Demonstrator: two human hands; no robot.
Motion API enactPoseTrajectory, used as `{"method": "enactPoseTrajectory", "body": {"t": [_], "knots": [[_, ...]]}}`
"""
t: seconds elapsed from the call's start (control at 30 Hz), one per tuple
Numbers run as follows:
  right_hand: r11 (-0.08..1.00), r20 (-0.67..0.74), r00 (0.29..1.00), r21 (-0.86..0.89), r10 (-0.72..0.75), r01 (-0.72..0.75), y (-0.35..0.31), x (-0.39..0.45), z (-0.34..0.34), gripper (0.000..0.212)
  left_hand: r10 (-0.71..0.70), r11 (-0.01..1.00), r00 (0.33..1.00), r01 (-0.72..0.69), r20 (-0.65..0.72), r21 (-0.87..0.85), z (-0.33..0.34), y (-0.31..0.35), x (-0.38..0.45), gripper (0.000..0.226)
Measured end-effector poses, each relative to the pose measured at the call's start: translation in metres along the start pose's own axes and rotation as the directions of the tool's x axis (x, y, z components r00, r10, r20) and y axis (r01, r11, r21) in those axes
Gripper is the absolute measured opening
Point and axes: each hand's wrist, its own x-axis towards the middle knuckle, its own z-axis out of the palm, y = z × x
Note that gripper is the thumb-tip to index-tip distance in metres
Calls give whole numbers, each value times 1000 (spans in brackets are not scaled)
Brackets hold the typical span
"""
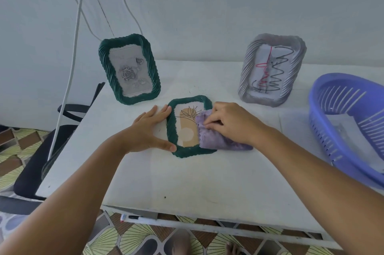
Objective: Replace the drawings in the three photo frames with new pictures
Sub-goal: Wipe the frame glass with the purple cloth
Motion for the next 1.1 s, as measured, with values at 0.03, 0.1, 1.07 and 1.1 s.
{"method": "enactPoseTrajectory", "body": {"t": [0.03,0.1,1.07,1.1], "knots": [[1000,55,998,0,-11,11,0,-3,-4,15,1,1000,1000,-1,0,-2,0,0,0,132],[999,164,986,-25,-15,19,0,-7,-12,13,5,1000,1000,-5,-3,-7,0,2,-2,130],[946,-115,958,-163,262,-279,-9,49,13,28,12,999,1000,-13,-25,-30,-1,8,-6,126],[946,-99,958,-163,268,-281,-10,49,12,27,14,999,1000,-15,-24,-35,-1,8,-7,126]]}}
